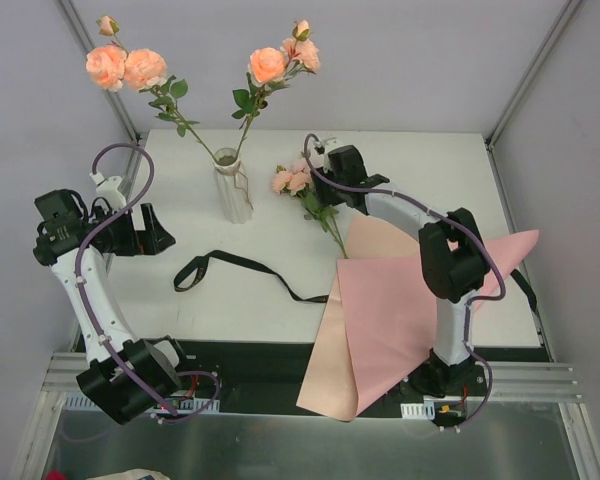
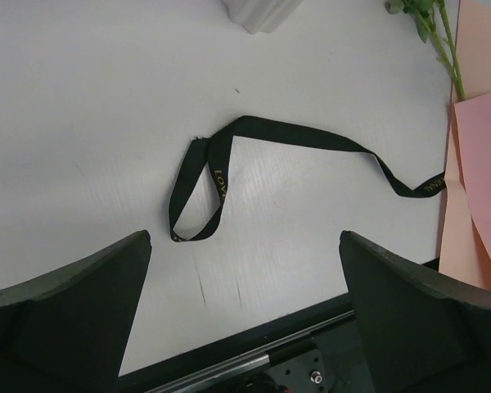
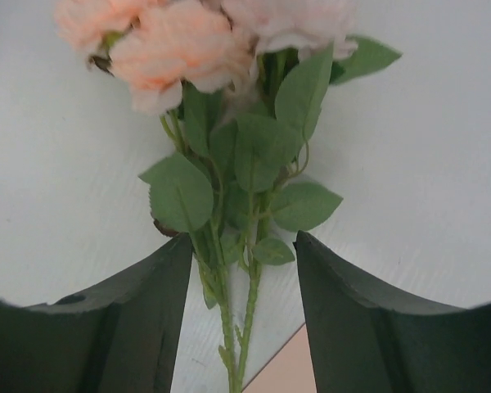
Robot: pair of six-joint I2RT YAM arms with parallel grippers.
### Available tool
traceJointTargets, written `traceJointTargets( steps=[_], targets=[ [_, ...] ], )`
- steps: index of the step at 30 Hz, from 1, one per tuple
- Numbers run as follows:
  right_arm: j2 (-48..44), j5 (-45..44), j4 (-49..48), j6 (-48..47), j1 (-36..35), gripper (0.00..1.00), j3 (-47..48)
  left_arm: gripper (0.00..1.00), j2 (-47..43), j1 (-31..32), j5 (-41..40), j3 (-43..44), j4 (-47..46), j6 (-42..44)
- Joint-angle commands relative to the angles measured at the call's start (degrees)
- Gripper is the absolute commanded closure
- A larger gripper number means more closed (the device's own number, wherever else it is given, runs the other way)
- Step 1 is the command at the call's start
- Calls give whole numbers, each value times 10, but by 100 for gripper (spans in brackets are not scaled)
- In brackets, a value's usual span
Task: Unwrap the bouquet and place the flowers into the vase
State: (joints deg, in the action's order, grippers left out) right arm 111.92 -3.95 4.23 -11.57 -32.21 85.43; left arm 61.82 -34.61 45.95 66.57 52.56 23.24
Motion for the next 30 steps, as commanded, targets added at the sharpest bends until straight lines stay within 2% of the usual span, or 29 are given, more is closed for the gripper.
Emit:
traceJointTargets(
  steps=[1, 9, 25, 27, 30],
  targets=[
    [34, -8, 101, 1, 0, 44, 51, 1, 4, -5, -3, -24, 9, 35],
    [68, -12, 140, 6, 1, 46, 64, 1, 22, -5, -2, -35, 9, 45],
    [114, -19, 175, 29, 14, 60, 91, 1, 22, -5, 2, -32, 5, 44],
    [115, -16, 176, 30, 14, 63, 91, 1, 25, -5, 5, -31, 6, 42],
    [110, -12, 175, 34, 14, 77, 86, 1, 26, -5, 6, -29, 5, 40]
  ],
)
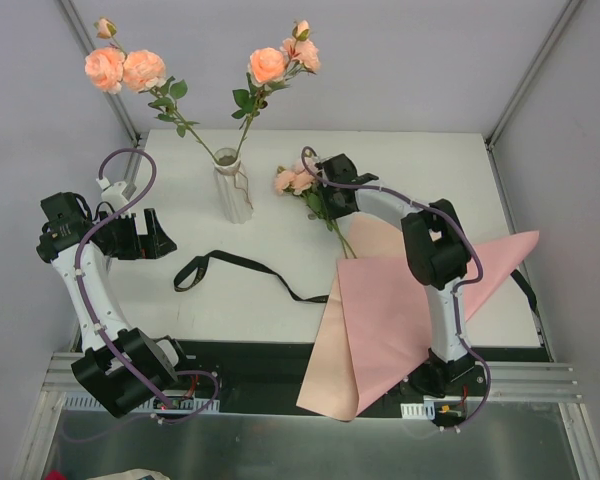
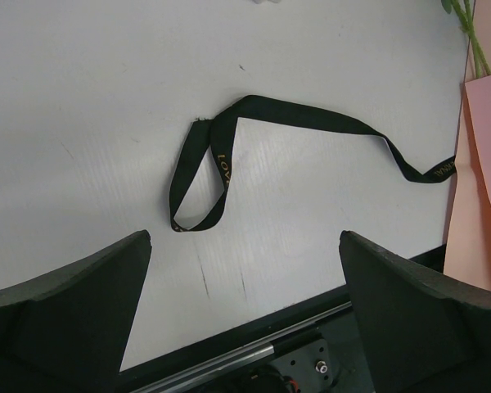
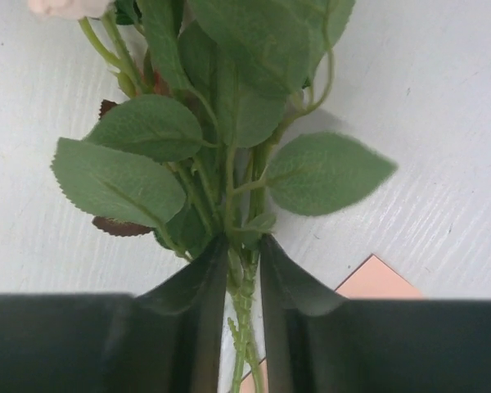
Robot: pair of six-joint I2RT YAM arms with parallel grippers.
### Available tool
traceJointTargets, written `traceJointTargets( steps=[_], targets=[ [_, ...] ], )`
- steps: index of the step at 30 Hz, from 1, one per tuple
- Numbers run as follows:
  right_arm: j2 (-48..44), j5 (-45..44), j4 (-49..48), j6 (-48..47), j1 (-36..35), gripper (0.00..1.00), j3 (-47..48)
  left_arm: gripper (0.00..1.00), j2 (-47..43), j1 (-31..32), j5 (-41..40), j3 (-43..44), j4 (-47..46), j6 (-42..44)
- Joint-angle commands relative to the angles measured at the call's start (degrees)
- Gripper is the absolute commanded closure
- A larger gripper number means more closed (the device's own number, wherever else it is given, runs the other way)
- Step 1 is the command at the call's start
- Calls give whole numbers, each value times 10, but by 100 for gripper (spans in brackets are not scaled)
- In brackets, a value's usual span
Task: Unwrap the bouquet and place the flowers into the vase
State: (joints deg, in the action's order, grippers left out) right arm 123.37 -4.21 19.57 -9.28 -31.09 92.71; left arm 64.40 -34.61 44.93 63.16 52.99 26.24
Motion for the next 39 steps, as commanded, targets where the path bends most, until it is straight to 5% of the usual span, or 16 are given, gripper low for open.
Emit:
traceJointTargets(
  steps=[1, 19, 29, 39],
  targets=[
    [-9, -9, 18, 16, 3, 86, 10, 1, 0, -5, 17, 5, 1, 9],
    [-238, 32, -106, 69, 1, 99, -127, 1, -12, -5, 19, 1, 1, 8],
    [-413, 37, -487, 51, -26, 99, -296, 1, -16, -5, 17, 12, 2, 0],
    [-469, 86, -676, 31, -79, 99, -192, 1, -8, -11, 15, 19, 1, -31]
  ],
)
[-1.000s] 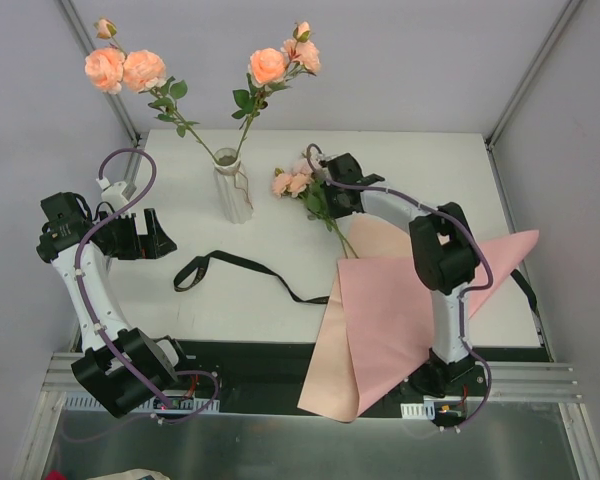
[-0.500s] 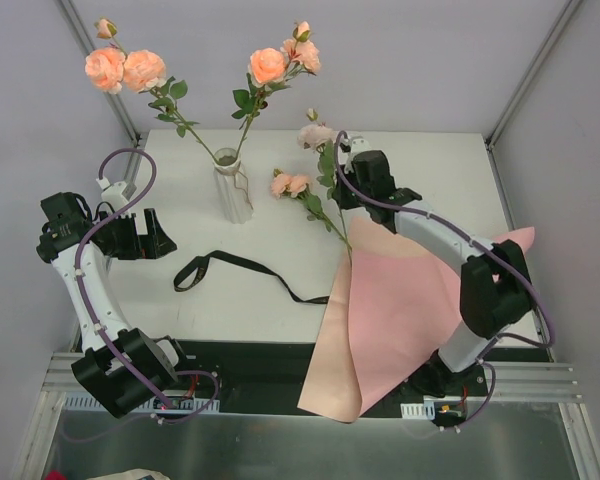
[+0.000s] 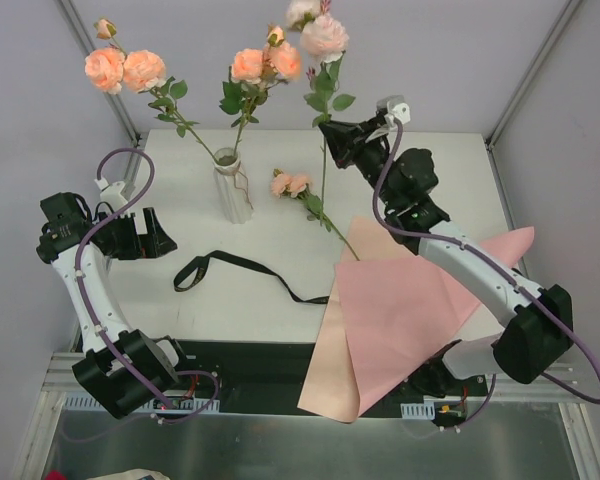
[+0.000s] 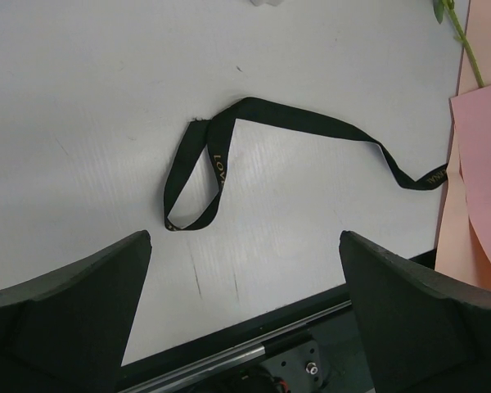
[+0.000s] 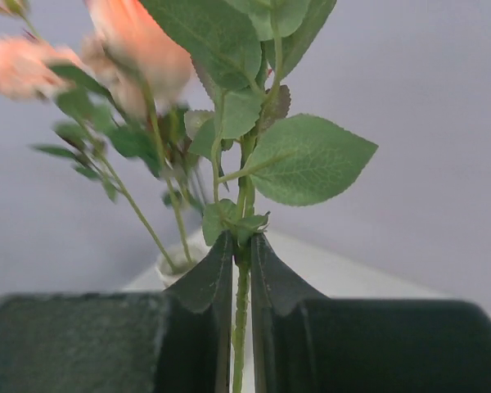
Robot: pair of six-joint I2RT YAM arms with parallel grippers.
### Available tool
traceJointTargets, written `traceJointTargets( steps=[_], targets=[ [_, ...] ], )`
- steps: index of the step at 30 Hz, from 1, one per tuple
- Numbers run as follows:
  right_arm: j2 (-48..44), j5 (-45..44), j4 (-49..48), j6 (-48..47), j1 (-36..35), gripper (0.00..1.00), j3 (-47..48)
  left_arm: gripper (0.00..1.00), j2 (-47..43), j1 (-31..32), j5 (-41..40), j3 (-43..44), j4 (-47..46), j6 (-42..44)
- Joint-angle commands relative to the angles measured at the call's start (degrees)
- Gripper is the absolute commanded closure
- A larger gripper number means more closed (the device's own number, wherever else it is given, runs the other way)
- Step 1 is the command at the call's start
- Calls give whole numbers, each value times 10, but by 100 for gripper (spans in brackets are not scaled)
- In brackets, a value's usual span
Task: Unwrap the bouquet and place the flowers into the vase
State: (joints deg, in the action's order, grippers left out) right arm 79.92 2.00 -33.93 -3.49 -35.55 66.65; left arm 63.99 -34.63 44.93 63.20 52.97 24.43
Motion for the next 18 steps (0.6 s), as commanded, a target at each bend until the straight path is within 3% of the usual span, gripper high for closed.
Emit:
traceJointTargets(
  steps=[1, 10, 18],
  targets=[
    [-35, 22, -142, -38, -55, 99, 79, 1, -4, -11, 17, 17, 2, -14],
    [-15, 23, -210, -105, -138, 99, 164, 1, -11, -22, 11, 12, 1, -10],
    [153, 92, -218, -107, -181, 99, 349, 1, -7, -38, -2, 14, 6, -8]
  ],
)
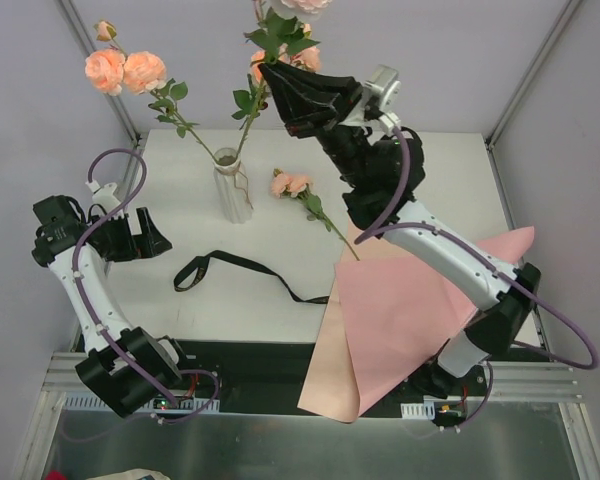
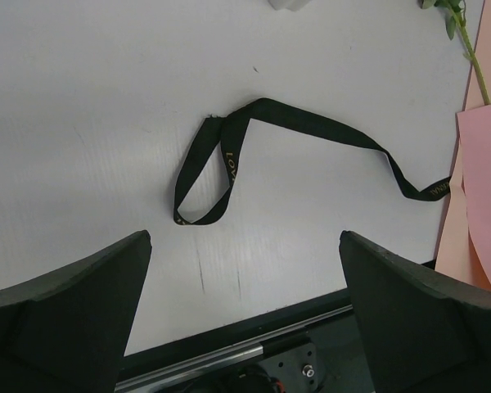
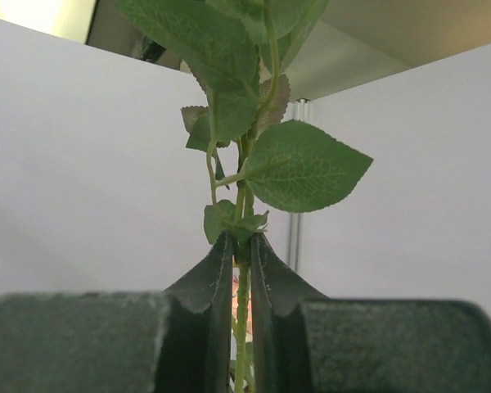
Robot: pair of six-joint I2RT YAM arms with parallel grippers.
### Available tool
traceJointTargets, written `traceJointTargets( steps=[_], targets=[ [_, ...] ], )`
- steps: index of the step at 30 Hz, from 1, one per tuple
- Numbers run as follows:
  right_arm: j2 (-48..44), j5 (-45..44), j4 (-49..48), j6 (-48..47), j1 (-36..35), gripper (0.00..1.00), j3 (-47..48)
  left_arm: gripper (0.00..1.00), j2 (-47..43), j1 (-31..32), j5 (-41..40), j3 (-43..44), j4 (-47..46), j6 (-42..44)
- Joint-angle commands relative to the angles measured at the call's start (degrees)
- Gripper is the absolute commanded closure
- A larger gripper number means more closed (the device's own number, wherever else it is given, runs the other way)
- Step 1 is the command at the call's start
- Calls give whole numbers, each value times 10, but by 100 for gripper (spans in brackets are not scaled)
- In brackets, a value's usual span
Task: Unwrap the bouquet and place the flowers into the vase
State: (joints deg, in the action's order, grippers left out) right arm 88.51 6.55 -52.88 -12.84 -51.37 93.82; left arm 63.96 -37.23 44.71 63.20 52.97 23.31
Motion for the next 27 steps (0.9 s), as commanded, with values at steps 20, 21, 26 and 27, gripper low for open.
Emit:
traceJointTargets(
  steps=[20, 21, 26, 27],
  targets=[
    [334, -28, 56, -144, -29, 100, 307, 1, 58, -85, 71, 53, 57, 90],
    [342, -31, 57, -144, -29, 99, 317, 1, 58, -85, 72, 52, 57, 92],
    [362, -37, 56, -140, -26, 100, 348, 1, 59, -85, 71, 49, 62, 113],
    [361, -37, 57, -142, -24, 100, 349, 1, 61, -85, 71, 49, 64, 115]
  ],
)
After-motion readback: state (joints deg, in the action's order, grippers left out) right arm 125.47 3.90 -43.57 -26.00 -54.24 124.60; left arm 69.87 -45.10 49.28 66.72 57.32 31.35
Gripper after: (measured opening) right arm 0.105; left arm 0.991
